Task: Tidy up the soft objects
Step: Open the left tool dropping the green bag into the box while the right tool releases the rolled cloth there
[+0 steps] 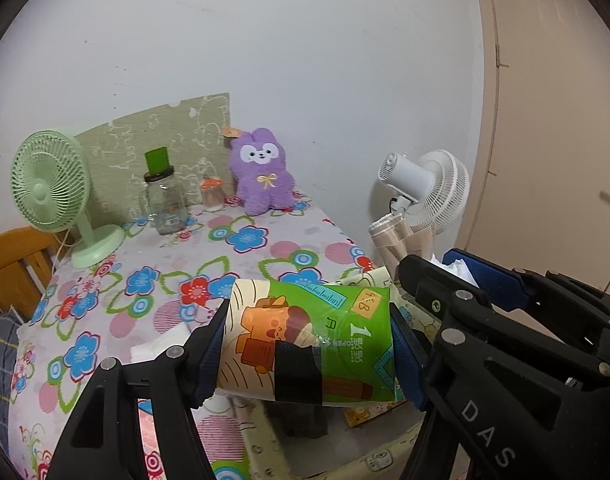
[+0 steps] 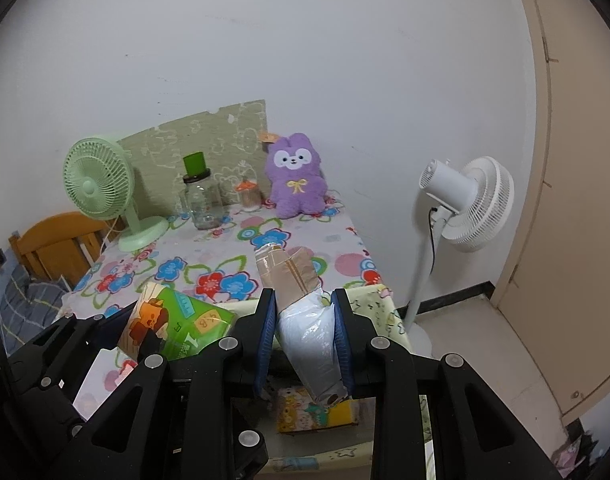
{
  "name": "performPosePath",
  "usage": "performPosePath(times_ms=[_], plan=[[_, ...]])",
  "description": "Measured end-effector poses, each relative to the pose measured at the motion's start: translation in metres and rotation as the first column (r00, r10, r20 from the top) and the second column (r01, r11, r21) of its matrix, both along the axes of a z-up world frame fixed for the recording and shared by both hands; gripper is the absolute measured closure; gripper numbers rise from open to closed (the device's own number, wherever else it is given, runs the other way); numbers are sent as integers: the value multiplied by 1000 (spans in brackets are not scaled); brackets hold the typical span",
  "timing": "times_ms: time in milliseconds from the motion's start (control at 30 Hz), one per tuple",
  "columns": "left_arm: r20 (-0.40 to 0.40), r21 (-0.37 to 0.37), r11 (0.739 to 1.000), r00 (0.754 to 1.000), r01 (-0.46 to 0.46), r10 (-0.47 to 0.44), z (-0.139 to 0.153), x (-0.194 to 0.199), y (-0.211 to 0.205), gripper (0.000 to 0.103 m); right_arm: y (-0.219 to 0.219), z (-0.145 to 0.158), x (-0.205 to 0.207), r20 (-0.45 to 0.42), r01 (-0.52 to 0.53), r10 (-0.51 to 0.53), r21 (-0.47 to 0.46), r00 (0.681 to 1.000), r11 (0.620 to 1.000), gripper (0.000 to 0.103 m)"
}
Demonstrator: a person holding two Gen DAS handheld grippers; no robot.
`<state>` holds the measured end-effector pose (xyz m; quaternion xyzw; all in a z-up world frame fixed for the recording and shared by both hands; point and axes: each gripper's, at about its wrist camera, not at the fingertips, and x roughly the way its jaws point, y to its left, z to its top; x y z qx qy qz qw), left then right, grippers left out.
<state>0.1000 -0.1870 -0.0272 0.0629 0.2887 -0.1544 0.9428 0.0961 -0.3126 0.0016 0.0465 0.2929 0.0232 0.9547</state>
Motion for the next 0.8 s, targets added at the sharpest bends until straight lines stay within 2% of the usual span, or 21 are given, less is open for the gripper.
performPosePath(times_ms=[500, 667, 800], plan=[[-65, 20, 997, 995, 75, -73, -24, 16, -26, 29, -23, -27, 12, -64, 55, -55, -1, 996, 999, 72], [-87, 33, 997, 994, 75, -72, -29, 21, -26, 15, -23, -32, 16, -77, 48, -48, 0, 996, 999, 72], [-115, 51, 995, 990, 90, -84, -33, 25, -25, 10, -21, -36, 21, -85, 41, -40, 0, 996, 999, 72]])
